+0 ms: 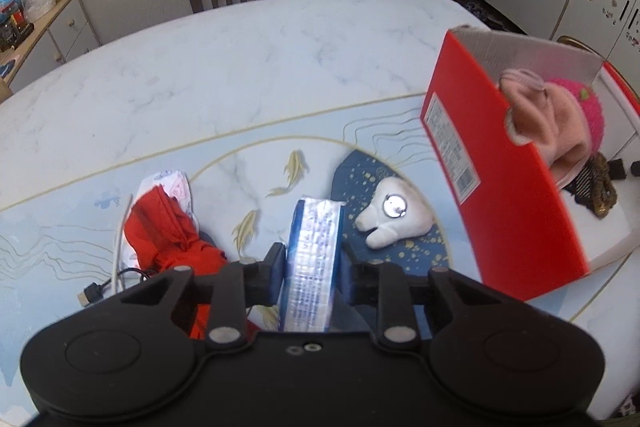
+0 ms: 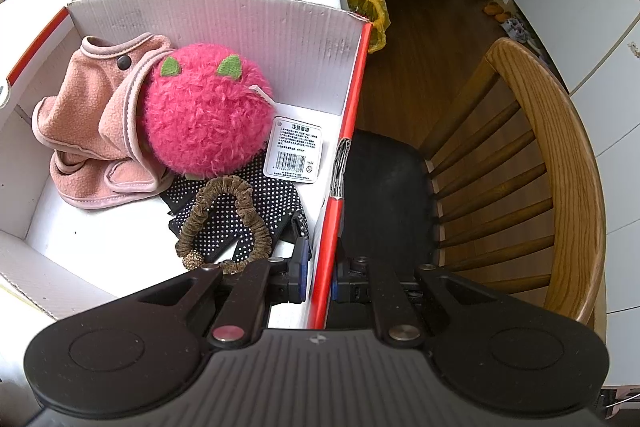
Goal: Organize objects
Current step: 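Carry the blue-and-white box into the cardboard box and release it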
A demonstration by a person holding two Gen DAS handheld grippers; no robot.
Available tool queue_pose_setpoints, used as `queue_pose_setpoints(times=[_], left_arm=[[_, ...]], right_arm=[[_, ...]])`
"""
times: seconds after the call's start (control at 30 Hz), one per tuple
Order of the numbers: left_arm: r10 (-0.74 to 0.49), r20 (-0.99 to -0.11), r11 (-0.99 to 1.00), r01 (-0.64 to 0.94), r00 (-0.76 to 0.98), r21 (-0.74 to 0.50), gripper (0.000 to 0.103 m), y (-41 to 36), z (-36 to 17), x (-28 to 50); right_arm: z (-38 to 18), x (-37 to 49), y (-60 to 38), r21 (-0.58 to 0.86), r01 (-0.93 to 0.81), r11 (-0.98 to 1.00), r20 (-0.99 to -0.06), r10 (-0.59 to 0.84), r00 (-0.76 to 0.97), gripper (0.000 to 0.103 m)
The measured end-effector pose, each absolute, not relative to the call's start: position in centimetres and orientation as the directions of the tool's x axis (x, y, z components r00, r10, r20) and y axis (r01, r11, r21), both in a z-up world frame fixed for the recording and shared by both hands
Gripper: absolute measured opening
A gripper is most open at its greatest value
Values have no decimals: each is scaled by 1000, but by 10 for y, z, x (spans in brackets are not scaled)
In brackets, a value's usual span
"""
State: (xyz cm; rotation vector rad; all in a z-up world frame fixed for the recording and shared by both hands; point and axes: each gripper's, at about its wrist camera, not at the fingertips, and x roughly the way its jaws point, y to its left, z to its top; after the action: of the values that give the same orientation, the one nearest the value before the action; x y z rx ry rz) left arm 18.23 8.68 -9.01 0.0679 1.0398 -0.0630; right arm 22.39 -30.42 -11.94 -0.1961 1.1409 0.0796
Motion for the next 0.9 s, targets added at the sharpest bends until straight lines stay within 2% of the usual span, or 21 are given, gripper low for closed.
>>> queue_pose_setpoints(times=[0.23,0.53,0.9], left_arm=[[-46,-849,996,87,526,0,25,77,-63,181],[-116,-822,985,172,557,-23,25,44,-27,183],[-274,-779,931,360,563,-68,25,-26,3,198]], right_arm=[[-118,223,-307,-96,-160,982,-907,-21,420,10],[-116,222,-310,-87,-156,984,-906,-13,423,10],[-116,222,-310,-76,-155,985,-905,-3,425,10]])
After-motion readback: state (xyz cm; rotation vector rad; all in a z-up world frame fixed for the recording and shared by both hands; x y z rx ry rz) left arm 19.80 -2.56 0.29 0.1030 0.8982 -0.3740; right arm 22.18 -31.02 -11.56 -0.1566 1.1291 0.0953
